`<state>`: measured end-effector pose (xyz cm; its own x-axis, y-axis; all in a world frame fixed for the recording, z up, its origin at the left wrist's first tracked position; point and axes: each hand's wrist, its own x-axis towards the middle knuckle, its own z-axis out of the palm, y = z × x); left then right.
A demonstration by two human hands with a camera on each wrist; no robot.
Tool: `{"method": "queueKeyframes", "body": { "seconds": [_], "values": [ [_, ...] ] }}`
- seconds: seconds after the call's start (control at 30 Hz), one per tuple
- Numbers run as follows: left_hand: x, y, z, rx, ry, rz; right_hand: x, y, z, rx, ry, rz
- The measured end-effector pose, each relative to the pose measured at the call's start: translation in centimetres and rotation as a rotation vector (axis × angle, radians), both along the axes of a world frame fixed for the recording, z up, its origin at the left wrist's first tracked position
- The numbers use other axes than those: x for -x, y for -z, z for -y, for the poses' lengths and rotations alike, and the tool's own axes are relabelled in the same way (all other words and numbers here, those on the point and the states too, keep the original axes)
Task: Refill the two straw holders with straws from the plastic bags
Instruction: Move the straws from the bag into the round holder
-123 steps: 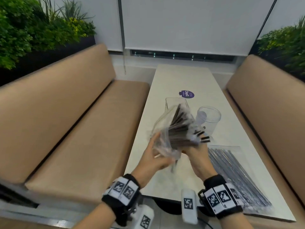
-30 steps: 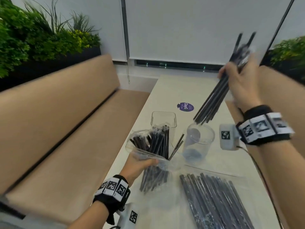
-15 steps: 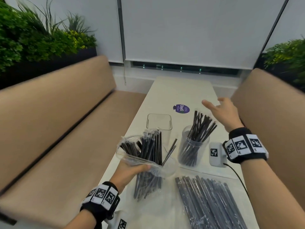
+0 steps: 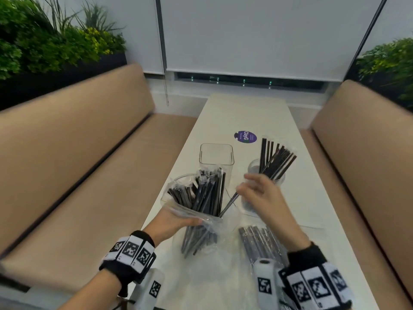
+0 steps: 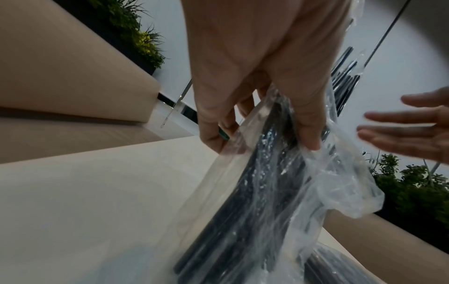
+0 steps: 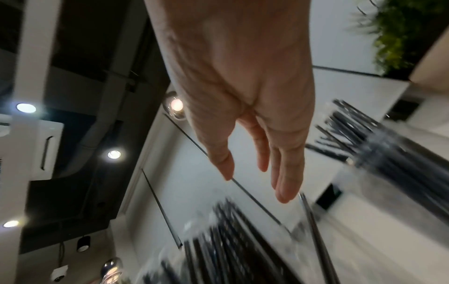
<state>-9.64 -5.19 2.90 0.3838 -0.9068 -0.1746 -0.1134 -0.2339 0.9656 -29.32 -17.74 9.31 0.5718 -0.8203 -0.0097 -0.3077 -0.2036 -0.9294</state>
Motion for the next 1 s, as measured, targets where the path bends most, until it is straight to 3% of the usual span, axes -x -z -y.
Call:
{"method": "queueKeyframes", "body": {
  "seconds": [0.07, 0.13, 0.23, 0.4, 0.57, 0.73, 0.87, 1.0],
  "values": [
    [0.2, -0.2, -0.3, 0.021, 0.014, 0.012, -0.9, 1.5, -1.2, -0.111, -0.016, -0.093],
    [0.2, 0.0, -0.7, 0.052, 0.003, 0.023, -1.5, 2.4, -1.9, -0.104, 0.05, -0.119],
    [0.2, 0.5, -1.3, 0.057, -0.031, -0.009, -2.0, 3.4, -1.9, -0.038, 0.145, -0.01],
    [0.9, 0.5, -1.8, 0.069, 0.005, -0.069, -3.4, 4.2, -1.9, -0.137, -0.104, 0.132],
    [0.7, 1.4, -2.2, 0.055, -0.017, -0.108, -3.8, 4.3, -2.1, -0.068, -0.145, 0.234],
    [0.7, 2.2, -2.4, 0.015, -0.061, -0.138, -3.2, 4.4, -2.1, -0.045, -0.167, 0.206],
    [1.8, 1.2, -2.3, 0.102, -0.017, -0.201, -3.0, 4.5, -2.1, -0.046, -0.157, 0.26],
    [2.2, 0.2, -2.1, 0.093, 0.037, -0.147, -2.8, 4.6, -2.8, -0.118, -0.171, 0.351]
  ]
}}
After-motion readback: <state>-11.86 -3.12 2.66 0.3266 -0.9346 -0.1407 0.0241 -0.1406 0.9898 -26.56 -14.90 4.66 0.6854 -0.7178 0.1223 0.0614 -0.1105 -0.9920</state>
